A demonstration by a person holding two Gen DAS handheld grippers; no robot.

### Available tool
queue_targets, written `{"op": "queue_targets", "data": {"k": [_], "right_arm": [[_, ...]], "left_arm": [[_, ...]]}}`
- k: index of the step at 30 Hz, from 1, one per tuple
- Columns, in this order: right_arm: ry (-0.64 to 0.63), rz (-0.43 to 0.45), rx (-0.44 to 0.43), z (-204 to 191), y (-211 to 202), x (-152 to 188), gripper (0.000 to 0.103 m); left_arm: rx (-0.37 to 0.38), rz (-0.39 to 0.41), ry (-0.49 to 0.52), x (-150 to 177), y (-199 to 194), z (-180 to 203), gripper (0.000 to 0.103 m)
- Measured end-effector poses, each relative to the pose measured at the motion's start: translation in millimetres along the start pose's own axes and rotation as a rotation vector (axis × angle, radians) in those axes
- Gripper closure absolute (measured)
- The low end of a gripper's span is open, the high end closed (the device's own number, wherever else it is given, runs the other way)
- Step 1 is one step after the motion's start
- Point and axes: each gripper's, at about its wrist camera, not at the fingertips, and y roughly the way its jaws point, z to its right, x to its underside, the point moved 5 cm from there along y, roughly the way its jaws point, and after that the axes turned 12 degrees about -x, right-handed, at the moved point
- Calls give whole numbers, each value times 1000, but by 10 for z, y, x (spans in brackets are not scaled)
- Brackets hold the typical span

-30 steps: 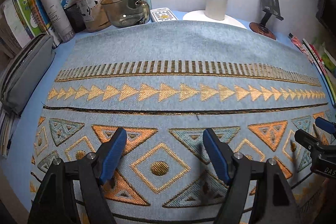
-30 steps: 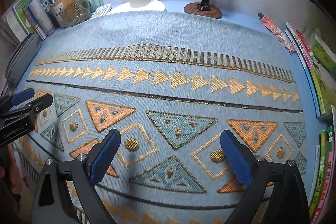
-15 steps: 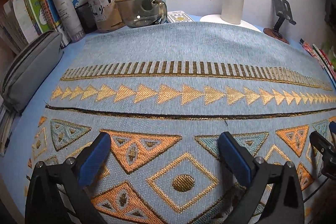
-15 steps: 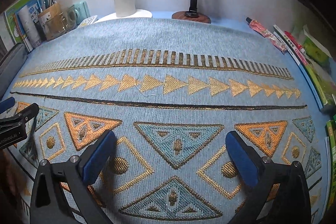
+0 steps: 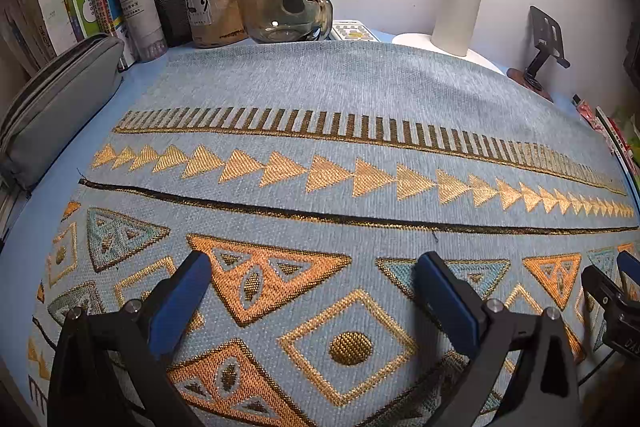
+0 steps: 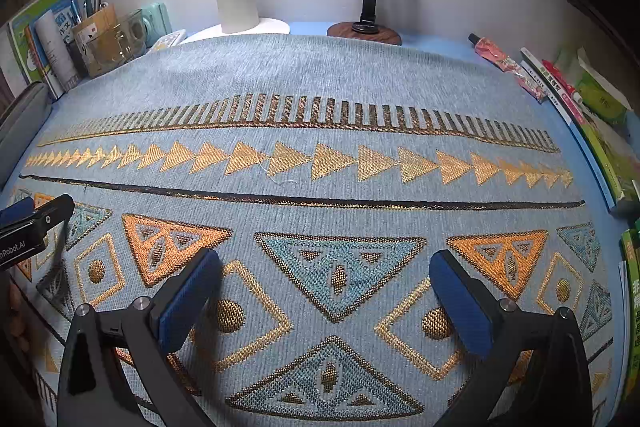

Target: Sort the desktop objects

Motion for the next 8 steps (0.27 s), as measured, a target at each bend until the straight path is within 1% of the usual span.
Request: {"op": "queue_targets", "data": {"k": [8], "right_arm": [[1,-1,0,0,5,-7,0]], "left_arm": [[1,0,1,-5,2,-13,0]]}}
